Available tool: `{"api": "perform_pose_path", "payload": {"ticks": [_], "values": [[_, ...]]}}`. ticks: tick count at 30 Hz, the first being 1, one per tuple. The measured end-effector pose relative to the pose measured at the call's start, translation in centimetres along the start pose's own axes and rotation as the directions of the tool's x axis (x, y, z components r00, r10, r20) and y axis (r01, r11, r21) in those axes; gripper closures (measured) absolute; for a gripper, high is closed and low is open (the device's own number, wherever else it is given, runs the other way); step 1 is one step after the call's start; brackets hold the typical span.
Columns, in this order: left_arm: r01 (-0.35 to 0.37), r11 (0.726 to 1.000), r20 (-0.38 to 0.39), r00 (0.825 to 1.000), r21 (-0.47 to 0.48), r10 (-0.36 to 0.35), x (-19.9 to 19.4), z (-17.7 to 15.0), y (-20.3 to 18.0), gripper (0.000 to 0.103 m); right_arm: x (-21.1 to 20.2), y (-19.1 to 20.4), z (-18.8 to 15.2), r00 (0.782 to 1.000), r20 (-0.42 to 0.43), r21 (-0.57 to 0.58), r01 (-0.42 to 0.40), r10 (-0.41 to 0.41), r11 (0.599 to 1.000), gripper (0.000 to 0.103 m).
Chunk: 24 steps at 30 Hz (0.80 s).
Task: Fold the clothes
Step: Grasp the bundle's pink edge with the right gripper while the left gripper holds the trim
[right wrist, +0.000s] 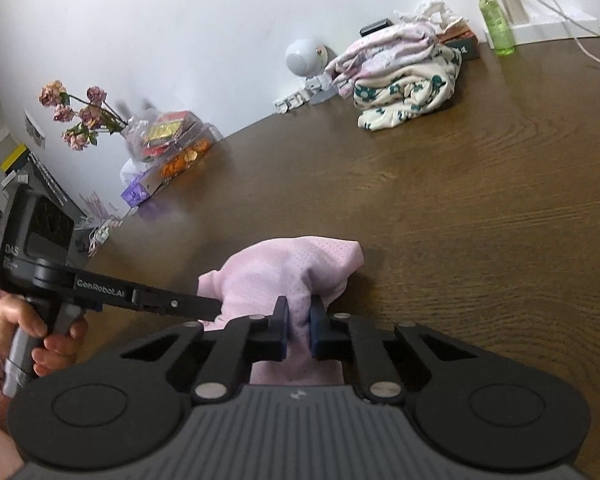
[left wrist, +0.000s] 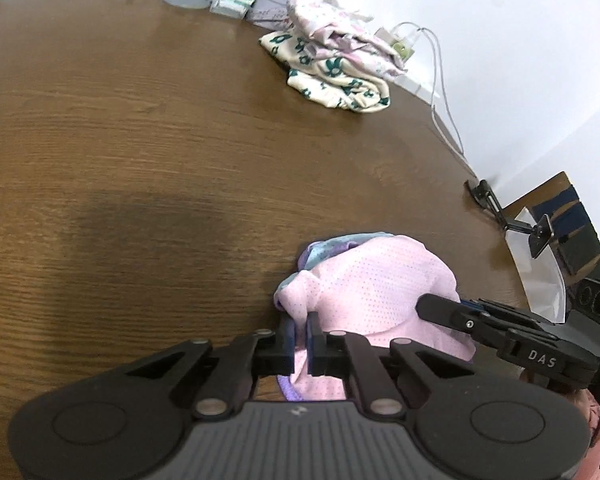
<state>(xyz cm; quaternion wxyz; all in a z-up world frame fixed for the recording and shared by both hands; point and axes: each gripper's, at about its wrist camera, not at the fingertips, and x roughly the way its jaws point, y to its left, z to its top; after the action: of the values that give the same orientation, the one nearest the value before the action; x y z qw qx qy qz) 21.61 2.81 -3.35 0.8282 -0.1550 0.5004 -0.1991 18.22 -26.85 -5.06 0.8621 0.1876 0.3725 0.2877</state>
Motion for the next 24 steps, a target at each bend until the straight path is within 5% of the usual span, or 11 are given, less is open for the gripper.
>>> {"api": "perform_pose_path", "payload": {"ticks": [9,15,21,24], "values": [[0.036,0.998,0.06,0.997,0.057,-0.039,-1.3,0.0,-1.5,0.1,-1.8,2.5,0.9,0.997,0.058,-0.043,0.047,-0.045,0.998,0.094],[0.07,0.997,0.031,0.997,-0.016,-0.069,0.6,0.0,-0.1,0.099,-1.1,1.7,0.4,0.992,0.036,-0.041,0.126,-0.124,0.991,0.094],[0.015,1.0,0.054,0.998,0.025,-0.016,0.8,0.8,0.2,0.057,-1.3,0.3,0.1,0.988,0.026,-0.047,0.15,-0.149,0.988,0.094],[-0.005,0.997,0.05,0.999,0.073,0.001,1.1,1.3,0.0,0.054,-1.2,0.1,0.0,0.989,0.026,-0.055,0.15,-0.148,0.987,0.094]]}}
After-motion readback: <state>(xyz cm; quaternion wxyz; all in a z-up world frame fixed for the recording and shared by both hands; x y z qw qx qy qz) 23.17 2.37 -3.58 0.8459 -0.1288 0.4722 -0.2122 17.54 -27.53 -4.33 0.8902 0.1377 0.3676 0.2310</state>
